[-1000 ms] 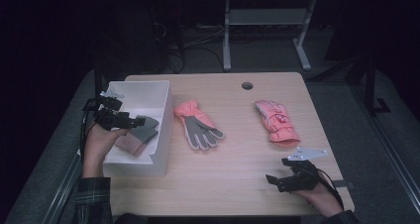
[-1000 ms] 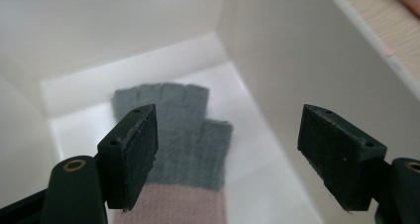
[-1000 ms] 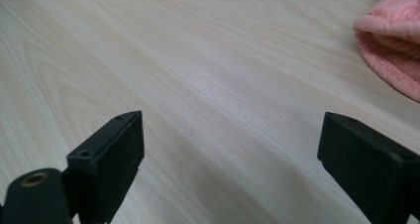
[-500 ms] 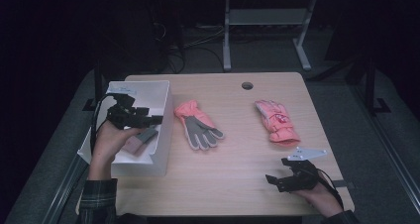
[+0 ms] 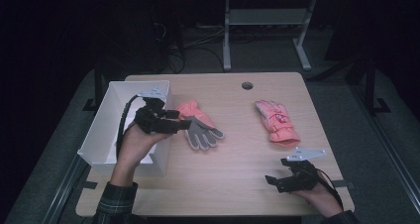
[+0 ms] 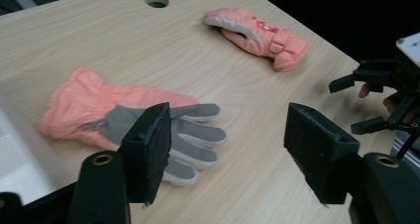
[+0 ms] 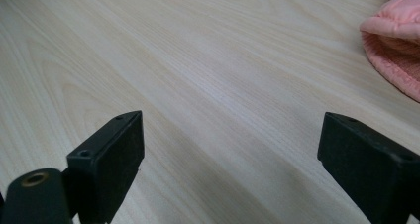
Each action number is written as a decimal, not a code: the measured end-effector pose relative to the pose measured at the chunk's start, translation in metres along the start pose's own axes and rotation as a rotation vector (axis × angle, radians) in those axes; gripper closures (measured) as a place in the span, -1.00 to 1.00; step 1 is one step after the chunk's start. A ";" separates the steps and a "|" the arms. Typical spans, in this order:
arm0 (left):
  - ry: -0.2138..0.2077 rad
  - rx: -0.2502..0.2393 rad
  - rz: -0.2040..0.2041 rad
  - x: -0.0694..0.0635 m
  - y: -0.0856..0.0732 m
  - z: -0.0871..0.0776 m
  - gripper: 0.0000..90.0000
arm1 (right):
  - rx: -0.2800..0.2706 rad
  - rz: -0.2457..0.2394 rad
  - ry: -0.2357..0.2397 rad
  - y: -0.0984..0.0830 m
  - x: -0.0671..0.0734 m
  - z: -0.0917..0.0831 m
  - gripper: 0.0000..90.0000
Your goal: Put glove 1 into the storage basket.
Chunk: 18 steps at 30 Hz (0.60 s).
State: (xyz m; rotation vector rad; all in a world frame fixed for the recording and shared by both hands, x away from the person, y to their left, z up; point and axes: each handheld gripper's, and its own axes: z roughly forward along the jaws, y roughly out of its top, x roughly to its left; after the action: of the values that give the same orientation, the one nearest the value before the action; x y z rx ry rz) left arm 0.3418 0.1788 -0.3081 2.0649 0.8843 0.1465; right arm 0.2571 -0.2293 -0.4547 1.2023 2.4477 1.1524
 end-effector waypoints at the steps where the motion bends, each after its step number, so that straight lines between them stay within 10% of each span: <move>1: -0.002 0.004 0.010 -0.003 0.001 0.003 -0.07 | 0.000 -0.003 -0.001 0.000 0.000 0.000 -0.77; 12: -0.019 0.056 0.096 -0.032 0.000 0.045 0.97 | 0.003 -0.003 0.011 0.000 0.001 0.001 -0.77; 18: 0.005 0.084 0.094 -0.036 -0.009 0.071 0.99 | 0.004 -0.011 0.013 0.001 0.002 0.001 -0.77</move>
State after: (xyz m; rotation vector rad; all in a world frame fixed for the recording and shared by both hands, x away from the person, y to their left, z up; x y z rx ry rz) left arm 0.3389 0.1118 -0.3520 2.1863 0.8096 0.1680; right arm 0.2571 -0.2272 -0.4547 1.1852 2.4647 1.1566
